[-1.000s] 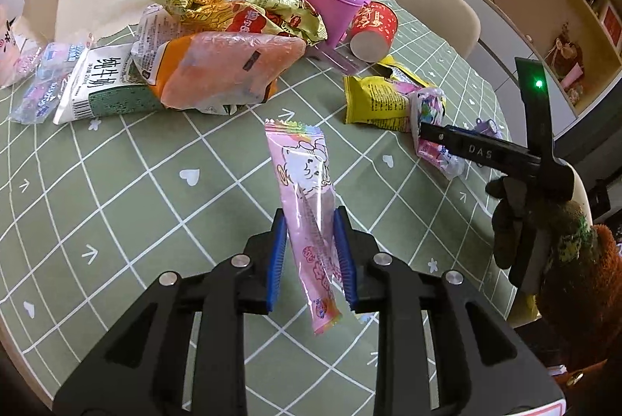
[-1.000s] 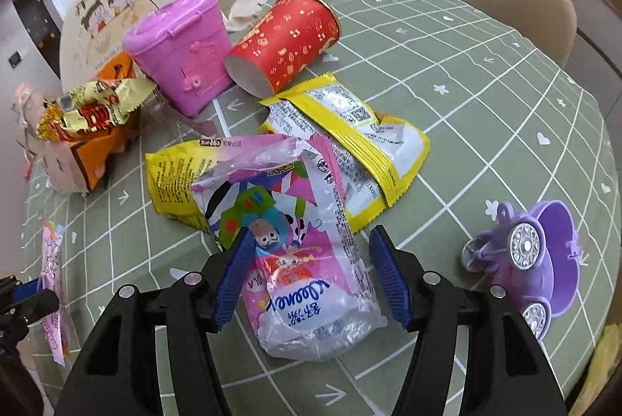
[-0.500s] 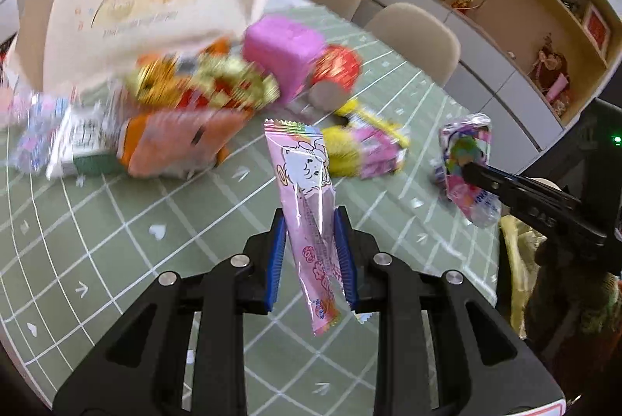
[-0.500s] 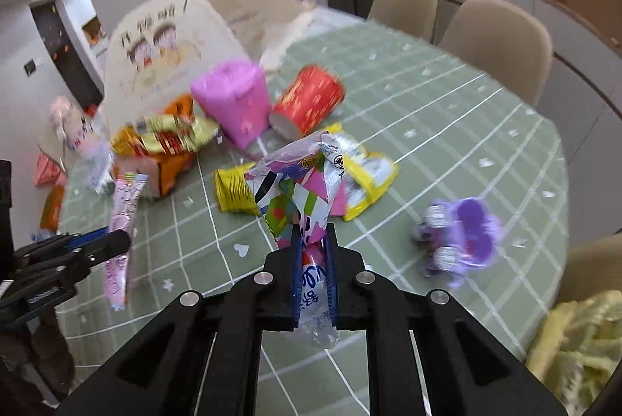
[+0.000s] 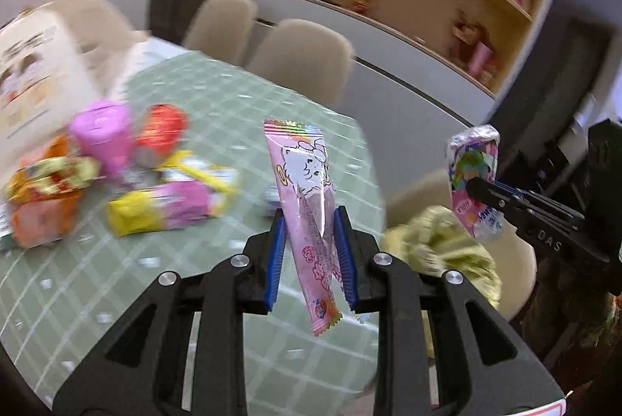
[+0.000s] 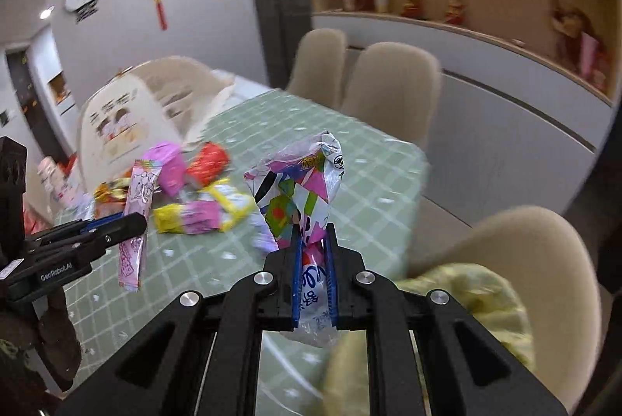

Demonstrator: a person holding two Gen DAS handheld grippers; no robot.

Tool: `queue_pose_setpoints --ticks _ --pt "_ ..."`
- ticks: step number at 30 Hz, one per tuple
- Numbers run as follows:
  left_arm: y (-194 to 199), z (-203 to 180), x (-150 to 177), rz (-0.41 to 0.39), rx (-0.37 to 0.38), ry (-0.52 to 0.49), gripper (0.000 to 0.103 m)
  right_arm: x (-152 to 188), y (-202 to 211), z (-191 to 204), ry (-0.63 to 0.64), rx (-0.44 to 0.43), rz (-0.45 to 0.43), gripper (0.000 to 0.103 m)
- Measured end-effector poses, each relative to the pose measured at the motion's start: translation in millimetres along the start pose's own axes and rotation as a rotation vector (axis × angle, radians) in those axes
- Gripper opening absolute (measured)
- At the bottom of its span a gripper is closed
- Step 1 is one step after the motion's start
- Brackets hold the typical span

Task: Collect trash
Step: 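Carry both held wrappers over the yellow-green trash bag, then open both grippers to drop the wrappers into the trash bag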

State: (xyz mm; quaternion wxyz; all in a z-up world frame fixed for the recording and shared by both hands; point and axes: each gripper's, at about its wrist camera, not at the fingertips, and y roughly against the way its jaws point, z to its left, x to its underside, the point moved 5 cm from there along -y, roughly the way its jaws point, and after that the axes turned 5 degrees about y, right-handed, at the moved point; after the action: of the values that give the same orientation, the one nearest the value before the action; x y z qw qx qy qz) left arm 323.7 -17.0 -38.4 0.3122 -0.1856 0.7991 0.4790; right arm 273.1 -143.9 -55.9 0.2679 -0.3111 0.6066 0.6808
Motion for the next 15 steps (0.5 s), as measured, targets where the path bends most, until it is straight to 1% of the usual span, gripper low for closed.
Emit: queue_pose_setpoints --ticks 1,2,5,8,11,13,14,15 --pt "-8.3 -19.7 2.1 0.015 0.026 -0.024 0.024 5.7 7.9 -19.5 -0.022 0.020 -0.004 0.012" --pt "-13.9 -34.4 4.6 0.026 0.045 -0.039 0.024 10.0 13.1 -31.8 -0.033 0.035 -0.008 0.012" --pt "-42.4 -93.2 16.4 0.078 0.133 -0.103 0.024 23.9 32.1 -73.7 -0.065 0.084 -0.023 0.012" --pt "-66.5 -134.3 28.2 0.124 0.193 -0.133 0.024 38.8 47.7 -111.0 -0.097 0.119 -0.027 0.012" --pt "-96.1 -176.2 43.2 0.172 0.228 -0.172 0.024 52.8 54.6 -139.1 -0.120 0.136 -0.020 0.012" --pt "-112.4 -190.2 52.0 0.205 0.243 -0.193 0.031 60.7 55.3 -150.8 -0.128 0.137 -0.013 0.012" --pt "-123.5 -198.5 57.5 0.241 0.267 -0.188 0.043 65.4 54.6 -156.7 -0.130 0.133 -0.009 0.012" --pt "-129.0 -197.9 59.7 0.264 0.285 -0.177 0.053 69.3 52.6 -161.5 -0.131 0.126 -0.004 0.012"
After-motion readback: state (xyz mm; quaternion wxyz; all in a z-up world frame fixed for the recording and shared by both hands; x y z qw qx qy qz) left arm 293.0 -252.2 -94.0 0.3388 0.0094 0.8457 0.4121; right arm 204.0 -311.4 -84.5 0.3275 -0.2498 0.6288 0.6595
